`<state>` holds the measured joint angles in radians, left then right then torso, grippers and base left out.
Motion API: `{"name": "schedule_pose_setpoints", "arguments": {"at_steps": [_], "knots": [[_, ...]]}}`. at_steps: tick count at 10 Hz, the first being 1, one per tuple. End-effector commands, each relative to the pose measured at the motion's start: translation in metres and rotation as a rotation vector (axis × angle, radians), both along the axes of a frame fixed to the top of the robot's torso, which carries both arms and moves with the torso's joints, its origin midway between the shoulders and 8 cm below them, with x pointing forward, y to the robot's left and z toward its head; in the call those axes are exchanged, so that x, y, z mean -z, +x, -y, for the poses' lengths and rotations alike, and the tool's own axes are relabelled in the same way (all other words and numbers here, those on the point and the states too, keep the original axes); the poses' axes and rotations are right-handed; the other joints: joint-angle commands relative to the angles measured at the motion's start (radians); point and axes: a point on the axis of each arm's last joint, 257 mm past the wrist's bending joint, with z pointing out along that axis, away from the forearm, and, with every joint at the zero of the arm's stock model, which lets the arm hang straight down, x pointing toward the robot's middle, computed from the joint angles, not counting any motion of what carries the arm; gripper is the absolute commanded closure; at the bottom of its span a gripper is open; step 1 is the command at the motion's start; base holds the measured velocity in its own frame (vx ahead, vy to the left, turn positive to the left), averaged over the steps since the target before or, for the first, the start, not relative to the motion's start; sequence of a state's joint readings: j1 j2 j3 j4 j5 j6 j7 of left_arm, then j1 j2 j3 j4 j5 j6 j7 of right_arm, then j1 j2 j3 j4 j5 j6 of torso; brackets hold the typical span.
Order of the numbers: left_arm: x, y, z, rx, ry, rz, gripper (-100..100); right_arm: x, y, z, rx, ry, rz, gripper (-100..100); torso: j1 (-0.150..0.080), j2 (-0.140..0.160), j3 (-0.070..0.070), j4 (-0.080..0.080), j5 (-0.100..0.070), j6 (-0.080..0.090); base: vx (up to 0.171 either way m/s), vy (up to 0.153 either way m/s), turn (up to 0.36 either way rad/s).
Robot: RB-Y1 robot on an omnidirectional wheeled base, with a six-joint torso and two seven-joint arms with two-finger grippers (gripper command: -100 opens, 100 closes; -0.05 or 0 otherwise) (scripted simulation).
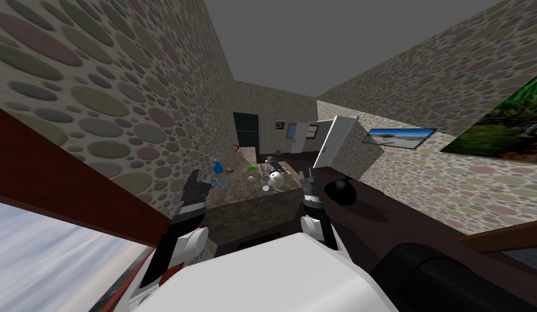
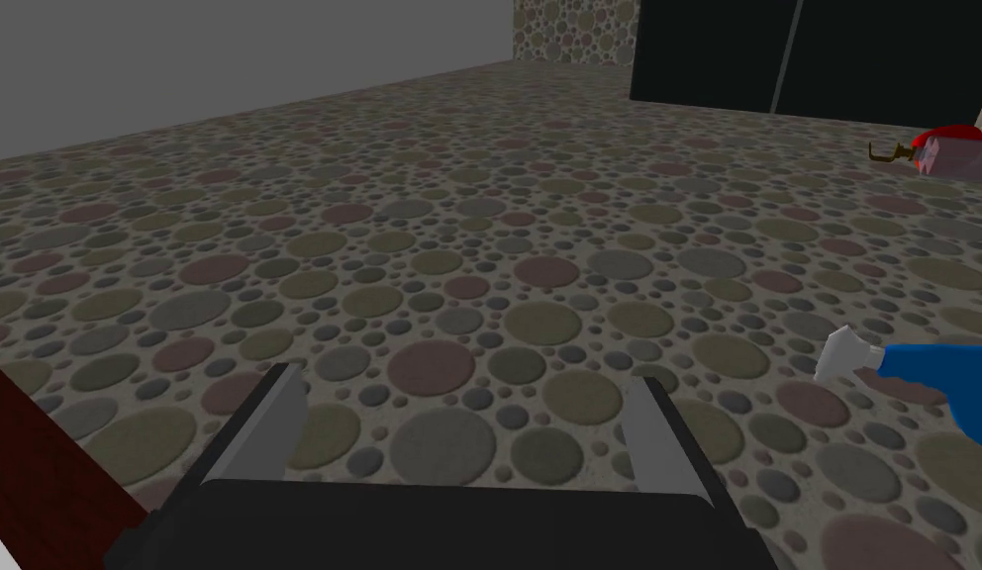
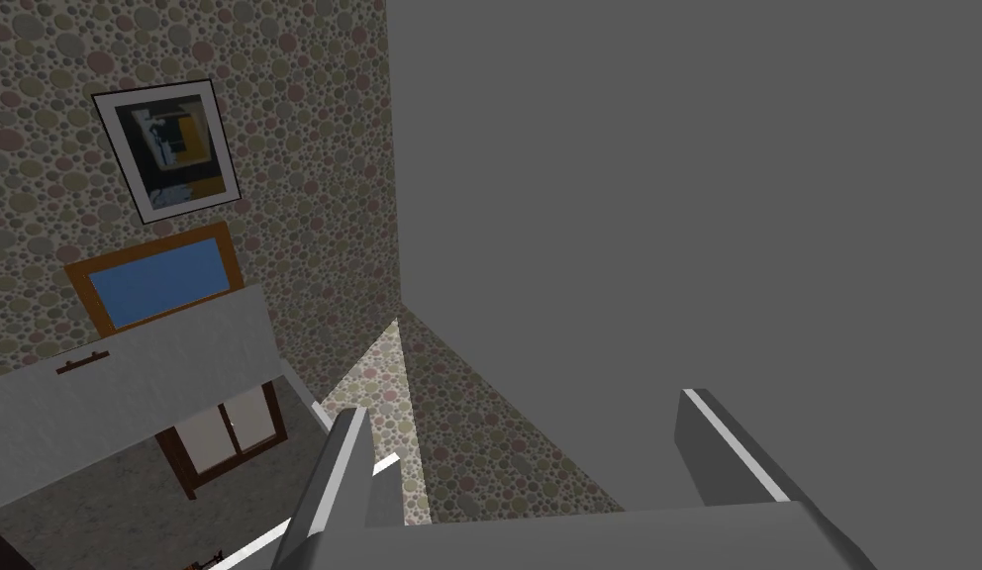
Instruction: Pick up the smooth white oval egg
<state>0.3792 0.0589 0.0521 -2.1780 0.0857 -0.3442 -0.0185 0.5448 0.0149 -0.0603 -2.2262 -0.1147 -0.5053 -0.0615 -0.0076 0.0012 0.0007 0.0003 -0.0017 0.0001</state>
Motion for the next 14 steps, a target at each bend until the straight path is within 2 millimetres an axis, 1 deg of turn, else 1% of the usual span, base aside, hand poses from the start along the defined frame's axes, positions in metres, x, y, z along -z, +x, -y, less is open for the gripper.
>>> {"name": "schedule_pose_setpoints", "arguments": {"at_steps": [1, 3, 4, 5, 6, 7, 8, 9, 10, 11, 12, 13, 14], "knots": [[0.006, 0.008, -0.003, 0.006, -0.004, -0.026, -100, 0.000, 0.000, 0.000, 0.000, 0.000, 0.000, 0, 0.000, 0.000, 0.000, 0.000, 0.000, 0.000, -0.013, -0.069, 0.012], [0.021, 0.030, -0.009, 0.023, -0.023, -0.087, -100, 0.000, 0.000, 0.000, 0.000, 0.000, 0.000, 0, 0.003, -0.001, -0.001, 0.000, 0.001, 0.000, -0.018, -0.094, 0.027], [0.030, 0.041, -0.013, 0.029, -0.037, -0.118, -100, 0.000, 0.000, 0.000, 0.000, 0.000, 0.000, 0, 0.000, 0.000, 0.000, 0.000, 0.000, 0.000, -0.033, -0.142, 0.043], [0.033, 0.043, -0.013, 0.029, -0.039, -0.132, -100, 0.000, 0.000, 0.000, 0.000, 0.000, 0.000, 0, -0.001, 0.000, 0.000, 0.000, 0.000, 0.000, -0.014, -0.104, 0.019], [0.042, 0.054, -0.017, 0.035, -0.055, -0.165, -100, 0.000, 0.000, 0.000, 0.000, 0.000, 0.000, 0, 0.000, -0.001, 0.000, 0.000, 0.000, 0.000, -0.008, -0.084, 0.023], [0.043, 0.055, -0.017, 0.035, -0.056, -0.171, -100, 0.000, 0.000, 0.000, 0.000, 0.000, 0.000, 0, 0.002, -0.001, -0.001, 0.000, 0.000, 0.000, -0.006, -0.062, 0.017], [0.052, 0.067, -0.021, 0.040, -0.075, -0.202, -100, 0.000, 0.000, 0.000, 0.000, 0.000, 0.000, 0, 0.003, -0.001, -0.001, 0.000, 0.001, 0.000, 0.006, -0.081, 0.024], [0.054, 0.068, -0.021, 0.040, -0.076, -0.212, -100, 0.000, 0.000, 0.000, 0.000, 0.000, 0.000, 0, 0.002, -0.002, -0.001, 0.000, 0.001, 0.000, -0.001, -0.070, 0.018], [0.063, 0.079, -0.025, 0.045, -0.097, -0.244, -100, 0.000, 0.000, 0.000, 0.000, 0.000, 0.000, 0, 0.003, -0.002, -0.001, 0.000, 0.001, 0.000, -0.011, -0.079, 0.032], [0.065, 0.080, -0.025, 0.045, -0.098, -0.255, -100, 0.000, 0.000, 0.000, 0.000, 0.000, 0.000, 0, 0.003, -0.001, -0.001, 0.000, 0.001, 0.000, -0.011, -0.072, 0.017], [0.074, 0.092, -0.029, 0.050, -0.120, -0.288, -100, 0.000, 0.000, 0.000, 0.000, 0.000, 0.000, 0, 0.003, -0.001, -0.001, 0.000, 0.001, 0.000, -0.012, -0.081, 0.025], [0.077, 0.093, -0.029, 0.049, -0.122, -0.299, -100, 0.000, 0.000, 0.000, 0.000, 0.000, 0.000, 0, 0.002, -0.001, -0.001, 0.000, 0.000, 0.000, -0.012, -0.078, 0.020], [0.087, 0.105, -0.032, 0.054, -0.146, -0.336, -100, 0.000, 0.000, 0.000, 0.000, 0.000, 0.000, 0, 0.003, -0.001, -0.001, 0.000, 0.000, 0.000, -0.027, -0.098, 0.027]]}}
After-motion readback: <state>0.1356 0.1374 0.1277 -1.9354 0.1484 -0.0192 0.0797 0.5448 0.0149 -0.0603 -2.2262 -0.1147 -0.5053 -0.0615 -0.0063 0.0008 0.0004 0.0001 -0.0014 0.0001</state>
